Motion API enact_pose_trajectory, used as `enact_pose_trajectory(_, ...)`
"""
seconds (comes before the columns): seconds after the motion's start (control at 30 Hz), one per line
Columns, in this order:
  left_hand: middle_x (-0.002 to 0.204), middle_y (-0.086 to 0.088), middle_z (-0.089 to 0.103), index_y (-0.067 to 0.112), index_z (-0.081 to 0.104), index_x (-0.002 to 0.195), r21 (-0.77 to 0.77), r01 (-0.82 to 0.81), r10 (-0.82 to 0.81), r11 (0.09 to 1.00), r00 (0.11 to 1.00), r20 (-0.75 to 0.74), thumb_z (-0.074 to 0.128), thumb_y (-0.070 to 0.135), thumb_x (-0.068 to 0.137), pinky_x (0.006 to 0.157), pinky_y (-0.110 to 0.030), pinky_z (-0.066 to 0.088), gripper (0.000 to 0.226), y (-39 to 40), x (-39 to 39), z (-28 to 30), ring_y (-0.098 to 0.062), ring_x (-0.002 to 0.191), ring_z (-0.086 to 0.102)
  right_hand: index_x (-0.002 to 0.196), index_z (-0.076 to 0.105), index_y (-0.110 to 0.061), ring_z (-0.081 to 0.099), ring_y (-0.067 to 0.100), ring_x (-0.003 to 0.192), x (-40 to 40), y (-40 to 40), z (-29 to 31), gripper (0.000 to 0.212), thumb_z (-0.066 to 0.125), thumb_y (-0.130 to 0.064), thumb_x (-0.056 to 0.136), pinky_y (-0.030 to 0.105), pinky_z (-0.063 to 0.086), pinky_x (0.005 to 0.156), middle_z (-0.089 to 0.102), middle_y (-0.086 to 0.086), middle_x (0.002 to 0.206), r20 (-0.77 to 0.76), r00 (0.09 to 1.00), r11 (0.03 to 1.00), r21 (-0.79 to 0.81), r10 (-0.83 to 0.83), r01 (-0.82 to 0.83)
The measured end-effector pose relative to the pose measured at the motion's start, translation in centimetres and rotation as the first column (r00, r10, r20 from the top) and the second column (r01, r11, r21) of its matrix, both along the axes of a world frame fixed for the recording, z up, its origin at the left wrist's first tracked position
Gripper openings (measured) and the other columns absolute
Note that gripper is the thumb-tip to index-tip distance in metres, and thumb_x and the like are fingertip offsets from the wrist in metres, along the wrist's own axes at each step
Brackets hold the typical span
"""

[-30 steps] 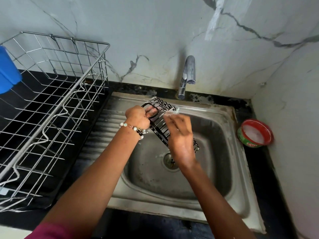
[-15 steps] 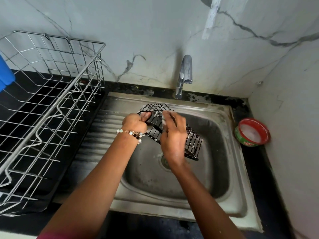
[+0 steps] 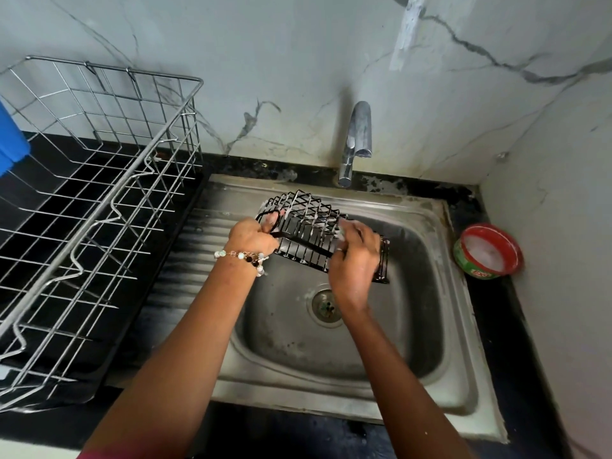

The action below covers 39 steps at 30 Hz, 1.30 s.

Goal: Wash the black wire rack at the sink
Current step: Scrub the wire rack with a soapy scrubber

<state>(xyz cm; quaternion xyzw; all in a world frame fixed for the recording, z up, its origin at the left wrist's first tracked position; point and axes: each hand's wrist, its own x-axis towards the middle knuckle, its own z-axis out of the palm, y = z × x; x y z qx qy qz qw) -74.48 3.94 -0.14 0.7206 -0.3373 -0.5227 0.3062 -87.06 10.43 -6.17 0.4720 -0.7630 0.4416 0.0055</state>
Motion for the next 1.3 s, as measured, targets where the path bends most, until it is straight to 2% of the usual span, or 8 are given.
enact_pose_trajectory(0.1, 0.079, -0.007, 0.058, 0.012, 0.040, 0.063, 0.153, -0.076, 0.084, 0.985, 0.995, -0.051, 0.057, 0.010, 0.094, 0.066, -0.012, 0.035, 0.035, 0.1, 0.2, 1.5, -0.018, 0.077, 0.053, 0.110, 0.068, -0.002, 0.052, 0.028, 0.101, 1.0, -0.6, 1.3, 0.051, 0.056, 0.022, 0.067, 0.018, 0.038, 0.085, 0.064, 0.017, 0.108, -0.055, 0.990, 0.986, -0.100, 0.128, -0.133)
enact_pose_trajectory(0.17, 0.086, -0.023, 0.069, 0.009, 0.042, 0.064, 0.140, -0.095, 0.132, 0.986, 0.950, -0.283, 0.043, 0.005, 0.100, 0.066, -0.021, 0.049, 0.037, -0.2, 0.1, 1.8, -0.024, 0.083, 0.063, 0.110, 0.068, -0.002, 0.047, 0.023, 0.101, -0.2, -0.2, 0.6, 0.051, 0.055, 0.021, 0.066, 0.018, 0.036, 0.088, 0.063, 0.017, 0.109, -0.134, 0.977, 0.977, -0.111, 0.169, -0.184)
enact_pose_trajectory(0.3, 0.036, -0.013, 0.052, -0.009, 0.056, 0.052, 0.328, -0.251, 0.412, 0.911, 0.615, -0.672, 0.021, 0.004, 0.103, 0.044, -0.021, 0.040, 0.063, -1.7, 0.9, 0.5, -0.012, 0.050, 0.044, 0.108, 0.069, -0.001, 0.055, 0.036, 0.103, -5.3, 0.7, -2.4, 0.047, 0.051, 0.017, 0.068, 0.021, 0.036, 0.090, 0.063, 0.021, 0.110, -0.021, 0.998, 0.998, -0.003, -0.060, 0.060)
enact_pose_trajectory(0.5, 0.037, -0.002, 0.054, 0.000, 0.061, 0.039, 0.262, -0.195, 0.321, 0.945, 0.704, -0.633, 0.024, 0.000, 0.097, 0.037, -0.016, 0.026, 0.069, -1.8, 0.6, -1.7, -0.007, 0.041, 0.034, 0.110, 0.066, 0.003, 0.057, 0.036, 0.108, -6.2, 0.7, -2.5, 0.039, 0.054, 0.017, 0.076, 0.033, 0.043, 0.096, 0.063, 0.021, 0.114, 0.179, 0.944, 0.960, 0.091, -0.278, 0.265)
enact_pose_trajectory(0.7, 0.044, 0.004, 0.047, 0.011, 0.049, 0.073, 0.152, -0.083, 0.162, 0.985, 0.745, -0.647, 0.027, 0.008, 0.103, 0.023, -0.012, 0.013, 0.037, -1.7, 2.0, -3.7, -0.001, 0.028, 0.038, 0.111, 0.069, -0.006, 0.062, 0.031, 0.104, -6.4, 0.5, -2.2, 0.040, 0.051, 0.010, 0.079, 0.034, 0.047, 0.097, 0.068, 0.017, 0.110, 0.438, 0.804, 0.915, 0.214, -0.404, 0.343)
enact_pose_trajectory(0.83, 0.046, -0.001, 0.051, 0.013, 0.056, 0.085, 0.048, 0.020, 0.011, 0.999, 0.818, -0.576, 0.033, 0.014, 0.105, 0.025, -0.012, 0.015, 0.030, -1.1, 1.7, -3.3, -0.006, 0.032, 0.041, 0.113, 0.068, -0.010, 0.066, 0.029, 0.097, -4.7, -0.4, -0.7, 0.034, 0.055, 0.006, 0.086, 0.036, 0.050, 0.096, 0.070, 0.015, 0.106, 0.351, 0.914, 0.939, 0.336, -0.201, 0.078)
enact_pose_trajectory(1.17, 0.063, -0.007, 0.049, 0.016, 0.052, 0.082, -0.008, 0.016, -0.017, 1.000, 0.865, -0.501, 0.035, 0.014, 0.104, 0.029, -0.011, 0.017, 0.028, -0.8, 0.1, -3.5, -0.005, 0.030, 0.043, 0.105, 0.071, -0.005, 0.061, 0.028, 0.096, 1.9, 0.7, 1.4, 0.056, 0.053, 0.026, 0.061, 0.017, 0.042, 0.084, 0.070, 0.009, 0.105, -0.024, 0.946, 0.945, -0.037, 0.323, -0.324)
enact_pose_trajectory(1.3, 0.054, -0.003, 0.047, 0.015, 0.055, 0.089, 0.023, 0.019, -0.002, 1.000, 0.816, -0.578, 0.032, 0.018, 0.105, 0.026, -0.012, 0.014, 0.028, -1.5, 0.8, -3.9, -0.008, 0.036, 0.040, 0.110, 0.070, -0.009, 0.059, 0.025, 0.102, -2.3, 1.3, -1.1, 0.056, 0.052, 0.023, 0.067, 0.026, 0.045, 0.093, 0.069, 0.008, 0.112, 0.041, 0.980, 0.979, 0.052, 0.196, -0.198)
